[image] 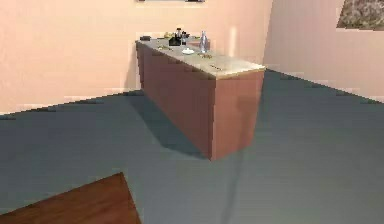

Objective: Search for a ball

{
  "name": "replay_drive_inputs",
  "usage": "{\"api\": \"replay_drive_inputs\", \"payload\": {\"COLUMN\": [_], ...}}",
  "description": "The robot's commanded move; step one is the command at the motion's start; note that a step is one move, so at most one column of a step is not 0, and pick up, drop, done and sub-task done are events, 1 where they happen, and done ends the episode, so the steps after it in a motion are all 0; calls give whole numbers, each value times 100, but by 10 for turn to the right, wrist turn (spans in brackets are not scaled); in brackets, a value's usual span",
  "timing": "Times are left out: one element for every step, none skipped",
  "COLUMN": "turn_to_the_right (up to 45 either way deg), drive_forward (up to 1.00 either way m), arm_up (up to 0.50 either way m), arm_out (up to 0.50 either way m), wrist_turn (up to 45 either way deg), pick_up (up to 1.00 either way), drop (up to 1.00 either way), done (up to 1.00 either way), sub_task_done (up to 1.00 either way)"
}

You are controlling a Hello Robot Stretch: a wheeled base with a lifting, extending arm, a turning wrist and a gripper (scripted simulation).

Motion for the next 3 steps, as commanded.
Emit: {"api": "replay_drive_inputs", "payload": {"turn_to_the_right": [-450, -450, -240], "drive_forward": [0, 0, 0], "arm_up": [0, 0, 0], "arm_out": [0, 0, 0], "wrist_turn": [0, 0, 0], "pick_up": [0, 0, 0], "drop": [0, 0, 0], "done": [0, 0, 0], "sub_task_done": [0, 0, 0]}}
